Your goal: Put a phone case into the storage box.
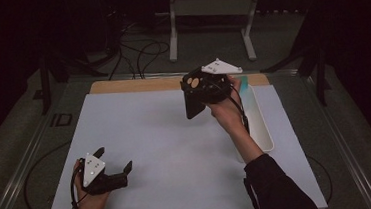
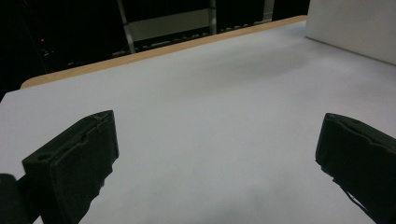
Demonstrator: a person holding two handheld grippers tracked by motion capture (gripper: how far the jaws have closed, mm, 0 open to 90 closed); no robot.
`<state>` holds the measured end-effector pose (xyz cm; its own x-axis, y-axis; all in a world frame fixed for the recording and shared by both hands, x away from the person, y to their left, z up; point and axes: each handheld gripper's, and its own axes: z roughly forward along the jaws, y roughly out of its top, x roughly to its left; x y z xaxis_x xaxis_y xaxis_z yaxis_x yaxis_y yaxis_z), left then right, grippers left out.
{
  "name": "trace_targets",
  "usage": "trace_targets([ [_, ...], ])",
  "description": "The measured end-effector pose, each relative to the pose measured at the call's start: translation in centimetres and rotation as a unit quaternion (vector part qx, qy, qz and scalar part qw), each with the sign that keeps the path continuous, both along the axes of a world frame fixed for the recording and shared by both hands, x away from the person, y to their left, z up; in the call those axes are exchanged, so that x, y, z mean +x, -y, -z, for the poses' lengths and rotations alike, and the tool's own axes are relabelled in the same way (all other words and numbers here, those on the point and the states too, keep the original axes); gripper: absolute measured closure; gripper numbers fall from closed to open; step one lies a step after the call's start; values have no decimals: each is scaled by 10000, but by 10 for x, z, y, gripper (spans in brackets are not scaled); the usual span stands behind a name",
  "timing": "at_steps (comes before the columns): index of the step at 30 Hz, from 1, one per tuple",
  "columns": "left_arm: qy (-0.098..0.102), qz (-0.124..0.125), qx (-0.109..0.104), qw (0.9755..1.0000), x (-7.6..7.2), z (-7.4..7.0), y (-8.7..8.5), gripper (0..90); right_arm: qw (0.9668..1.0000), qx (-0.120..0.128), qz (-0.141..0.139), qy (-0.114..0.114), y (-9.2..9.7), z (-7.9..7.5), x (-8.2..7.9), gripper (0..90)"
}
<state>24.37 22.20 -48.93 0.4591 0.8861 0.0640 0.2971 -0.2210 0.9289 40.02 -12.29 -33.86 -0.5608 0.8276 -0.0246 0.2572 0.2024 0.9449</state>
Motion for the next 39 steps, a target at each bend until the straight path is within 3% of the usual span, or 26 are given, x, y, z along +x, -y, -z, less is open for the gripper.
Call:
trace_targets([
  [33, -3, 9, 21, 10000, 0, 0, 1, 0, 9985, -39, 551, -48, 31, 0, 18, 140],
  [39, 0, 7, 24, 10000, 0, 0, 1, 0, 9978, 135, 643, -122, 41, -1, 21, 141],
])
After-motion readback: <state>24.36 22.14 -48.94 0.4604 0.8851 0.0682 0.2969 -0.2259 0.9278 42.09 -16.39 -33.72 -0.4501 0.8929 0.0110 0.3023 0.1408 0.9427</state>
